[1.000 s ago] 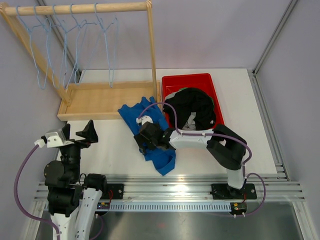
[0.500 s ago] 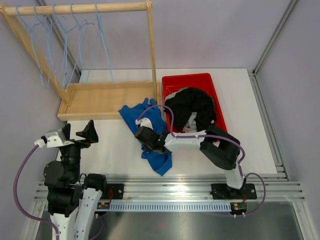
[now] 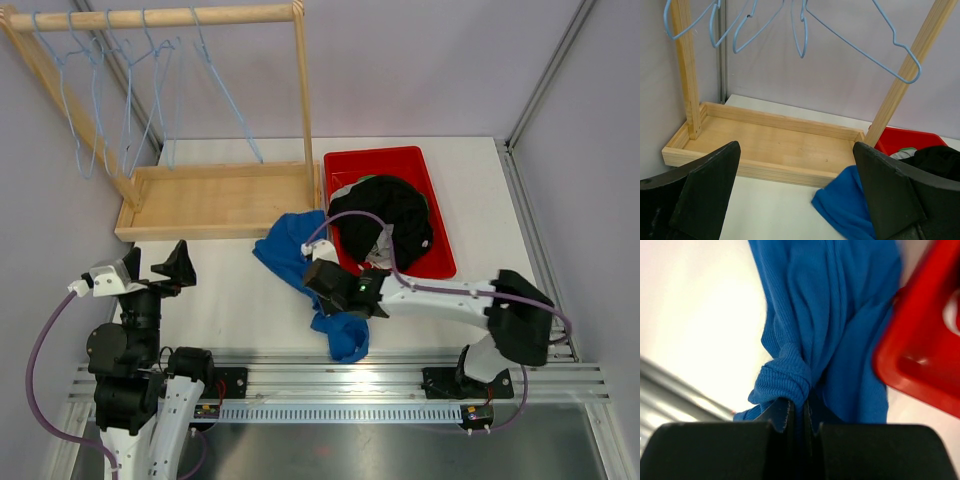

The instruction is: Remove the tank top from the hanger

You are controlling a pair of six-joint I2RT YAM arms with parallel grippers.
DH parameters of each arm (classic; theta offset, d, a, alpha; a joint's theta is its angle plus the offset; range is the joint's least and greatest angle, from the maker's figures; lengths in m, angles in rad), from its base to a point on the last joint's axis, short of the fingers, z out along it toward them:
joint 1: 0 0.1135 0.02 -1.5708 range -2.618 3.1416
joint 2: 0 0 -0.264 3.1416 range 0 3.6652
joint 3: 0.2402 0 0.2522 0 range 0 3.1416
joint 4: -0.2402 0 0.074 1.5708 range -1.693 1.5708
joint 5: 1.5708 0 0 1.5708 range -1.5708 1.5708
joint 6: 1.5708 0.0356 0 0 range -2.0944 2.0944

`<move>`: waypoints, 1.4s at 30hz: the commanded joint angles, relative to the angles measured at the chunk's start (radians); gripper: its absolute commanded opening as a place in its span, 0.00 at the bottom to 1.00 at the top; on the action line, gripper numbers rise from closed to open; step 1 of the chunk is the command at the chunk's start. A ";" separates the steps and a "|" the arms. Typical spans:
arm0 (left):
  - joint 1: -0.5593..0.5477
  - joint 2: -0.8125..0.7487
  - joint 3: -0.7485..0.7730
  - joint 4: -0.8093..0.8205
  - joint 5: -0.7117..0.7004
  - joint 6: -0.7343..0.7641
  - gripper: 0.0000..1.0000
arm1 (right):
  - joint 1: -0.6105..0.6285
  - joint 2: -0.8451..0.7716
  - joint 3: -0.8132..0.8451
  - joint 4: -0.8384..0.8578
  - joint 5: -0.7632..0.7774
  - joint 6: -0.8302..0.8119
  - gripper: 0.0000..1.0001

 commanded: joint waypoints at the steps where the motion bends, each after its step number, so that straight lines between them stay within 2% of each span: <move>1: -0.006 -0.002 0.016 0.034 -0.002 0.008 0.99 | 0.016 -0.227 0.024 -0.107 0.061 0.013 0.00; 5: -0.009 -0.004 0.016 0.031 0.001 0.007 0.99 | 0.026 -0.438 0.042 -0.240 0.129 0.031 0.00; 11: -0.015 -0.005 0.014 0.029 0.003 0.007 0.99 | 0.026 -0.616 0.125 -0.406 0.277 0.033 0.00; 19: -0.026 0.004 0.019 0.029 0.004 0.007 0.99 | 0.024 -0.585 0.315 -0.509 0.476 -0.056 0.00; 24: -0.026 0.010 0.019 0.028 0.008 0.007 0.99 | 0.001 -0.571 0.426 -0.495 0.550 -0.171 0.00; 25: -0.027 0.012 0.019 0.029 0.011 0.007 0.99 | -0.020 -0.569 0.451 -0.469 0.518 -0.194 0.00; 29: -0.029 0.015 0.020 0.028 0.014 0.007 0.99 | -0.274 -0.546 0.472 -0.377 0.313 -0.292 0.00; 35: -0.033 0.012 0.017 0.028 0.005 0.008 0.99 | -0.502 -0.424 0.470 -0.294 0.098 -0.352 0.00; 42: -0.038 0.016 0.017 0.026 -0.002 0.010 0.99 | -0.761 -0.359 0.498 -0.213 -0.137 -0.372 0.00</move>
